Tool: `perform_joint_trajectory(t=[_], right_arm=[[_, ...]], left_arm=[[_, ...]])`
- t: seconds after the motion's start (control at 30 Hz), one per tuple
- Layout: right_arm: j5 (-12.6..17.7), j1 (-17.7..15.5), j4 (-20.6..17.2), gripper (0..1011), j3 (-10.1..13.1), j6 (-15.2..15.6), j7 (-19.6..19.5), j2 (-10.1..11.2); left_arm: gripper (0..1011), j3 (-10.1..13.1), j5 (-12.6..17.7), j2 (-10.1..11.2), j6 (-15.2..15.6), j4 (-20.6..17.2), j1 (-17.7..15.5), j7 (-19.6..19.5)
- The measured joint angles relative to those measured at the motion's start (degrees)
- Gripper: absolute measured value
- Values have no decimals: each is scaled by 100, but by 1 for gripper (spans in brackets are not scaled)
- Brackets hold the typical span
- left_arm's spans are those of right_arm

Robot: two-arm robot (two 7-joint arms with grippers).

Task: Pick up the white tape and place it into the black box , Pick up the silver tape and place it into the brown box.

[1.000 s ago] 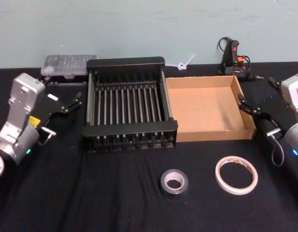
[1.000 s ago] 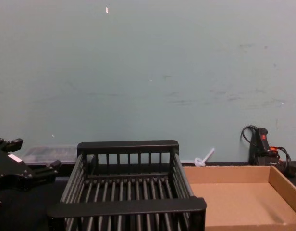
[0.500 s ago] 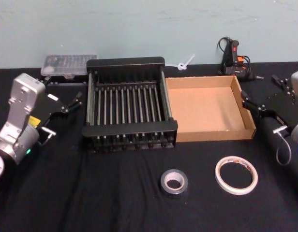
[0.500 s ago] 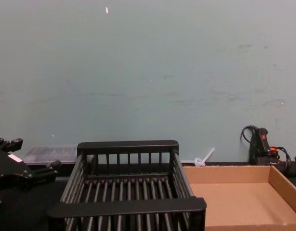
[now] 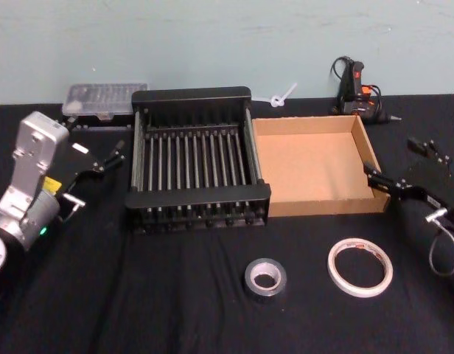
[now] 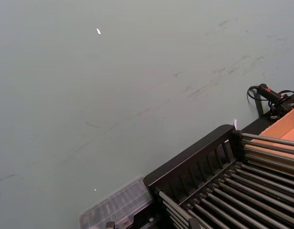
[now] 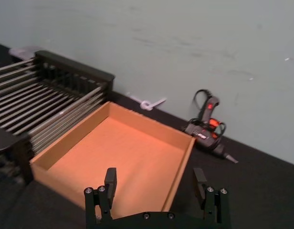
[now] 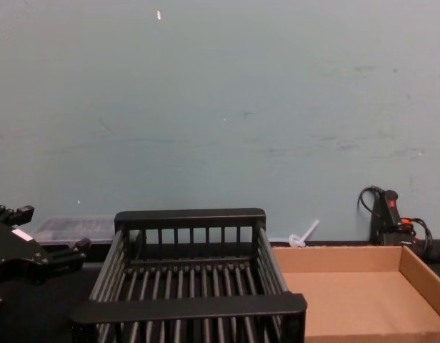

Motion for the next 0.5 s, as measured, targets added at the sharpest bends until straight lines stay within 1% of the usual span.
perform_joint_trajectory(t=[0.27, 0.3, 0.43, 0.5], right_arm=[[135, -257, -238, 1002, 122, 323, 369, 169], [135, -257, -238, 1002, 122, 323, 369, 169], [206, -354, -268, 1002, 166, 533, 541, 203], [229, -375, -268, 1002, 177, 591, 593, 204]], left_arm=[[1001, 0, 0, 0, 0, 0, 0, 0], [1001, 0, 0, 0, 0, 0, 0, 0], [1001, 0, 0, 0, 0, 0, 0, 0], [1001, 0, 0, 0, 0, 0, 0, 0]])
